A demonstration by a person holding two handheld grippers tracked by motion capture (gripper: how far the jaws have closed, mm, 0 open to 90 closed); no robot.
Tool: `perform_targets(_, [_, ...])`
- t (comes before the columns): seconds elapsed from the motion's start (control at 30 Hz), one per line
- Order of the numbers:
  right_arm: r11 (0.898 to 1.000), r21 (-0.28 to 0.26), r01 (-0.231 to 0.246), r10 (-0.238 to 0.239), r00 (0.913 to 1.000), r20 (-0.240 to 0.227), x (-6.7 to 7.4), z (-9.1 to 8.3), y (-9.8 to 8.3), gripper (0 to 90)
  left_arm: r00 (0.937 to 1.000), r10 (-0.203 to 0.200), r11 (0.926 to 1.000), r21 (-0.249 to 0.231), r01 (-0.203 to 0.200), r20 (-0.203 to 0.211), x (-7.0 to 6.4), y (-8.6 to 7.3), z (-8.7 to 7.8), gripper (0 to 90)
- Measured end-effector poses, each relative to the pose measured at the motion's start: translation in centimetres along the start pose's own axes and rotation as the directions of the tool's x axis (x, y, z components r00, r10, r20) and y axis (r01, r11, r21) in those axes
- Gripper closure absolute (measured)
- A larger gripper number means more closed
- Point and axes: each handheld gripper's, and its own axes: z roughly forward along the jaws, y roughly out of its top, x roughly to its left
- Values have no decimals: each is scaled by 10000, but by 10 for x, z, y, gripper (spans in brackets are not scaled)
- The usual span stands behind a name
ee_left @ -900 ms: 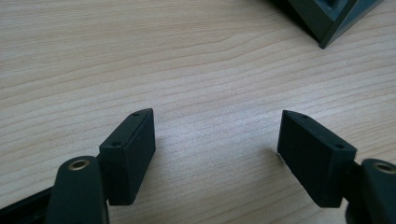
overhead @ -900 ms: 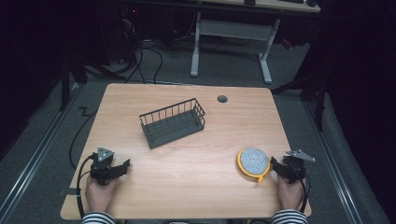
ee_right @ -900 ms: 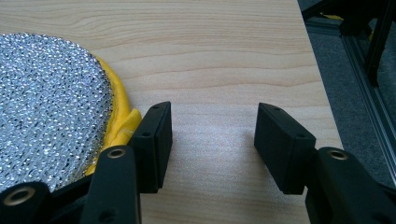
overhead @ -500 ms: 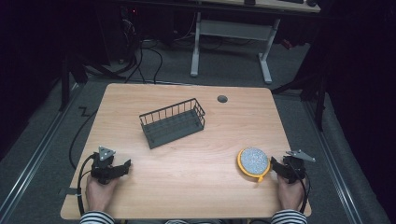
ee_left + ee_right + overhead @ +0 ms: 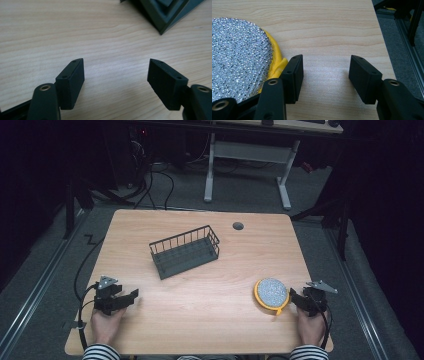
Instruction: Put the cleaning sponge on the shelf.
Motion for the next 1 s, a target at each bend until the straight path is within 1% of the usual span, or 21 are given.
perform_targets(0.03, [10000,15,11,-11,10000,-9,0,0,0,455,9999,-6,10000,-57,7,146,-3,8,-3,305])
perform_targets(0.07, [10000,15,11,-11,10000,-9,0,0,0,455,9999,-6,10000,-57,7,146,-3,8,-3,303])
perform_targets(0.13, [10000,9,1,-1,10000,-21,0,0,0,451,9995,-11,9998,-206,17,305,-6,18,-7,302])
perform_targets(0.27, [10000,30,52,-52,10000,-38,0,0,0,443,9987,296,9986,-456,-277,419,-14,38,-12,304])
perform_targets(0.3, [10000,35,88,-88,9999,-55,0,0,0,437,9980,447,9979,-479,-425,452,-16,46,-13,307])
perform_targets(0.33, [10000,35,88,-88,9999,-55,0,0,0,437,9980,447,9979,-479,-425,452,-16,46,-13,309])
perform_targets(0.4, [9999,24,137,-136,9999,-69,0,0,0,435,9973,524,9976,-479,-499,524,-18,56,-12,309])
perform_targets(0.43, [9999,25,134,-134,9999,-70,0,0,0,433,9963,545,9976,-467,-515,664,-19,66,-12,310])
perform_targets(0.47, [9999,41,92,-92,9999,-74,0,0,0,431,9963,545,9976,-467,-515,664,-19,66,-12,311])
perform_targets(0.5, [9999,41,92,-92,9999,-74,0,0,0,431,9958,628,9971,-462,-597,672,-20,71,-11,311])
perform_targets(0.53, [9999,45,103,-102,9999,-86,0,0,0,428,9951,755,9962,-485,-725,638,-21,82,-11,312])
perform_targets(0.57, [9999,45,103,-102,9999,-86,0,0,0,428,9951,755,9962,-485,-725,638,-21,82,-11,312])
perform_targets(0.63, [9999,48,111,-111,9999,-98,0,0,0,425,9947,800,9955,-568,-764,649,-21,93,-10,311])
perform_targets(0.77, [9999,50,114,-113,9999,-116,0,0,0,422,9947,870,9945,-640,-834,548,-24,113,-5,301])
perform_targets(0.87, [9999,53,115,-114,9999,-118,0,0,0,422,9939,970,9939,-576,-940,524,-25,125,1,296])
perform_targets(0.93, [9999,54,114,-114,9999,-122,0,0,0,421,9937,1015,9942,-409,-996,472,-26,134,9,296])
perform_targets(1.0, [9999,53,116,-115,9999,-123,0,0,0,420,9940,961,9948,-394,-941,519,-25,137,12,300])
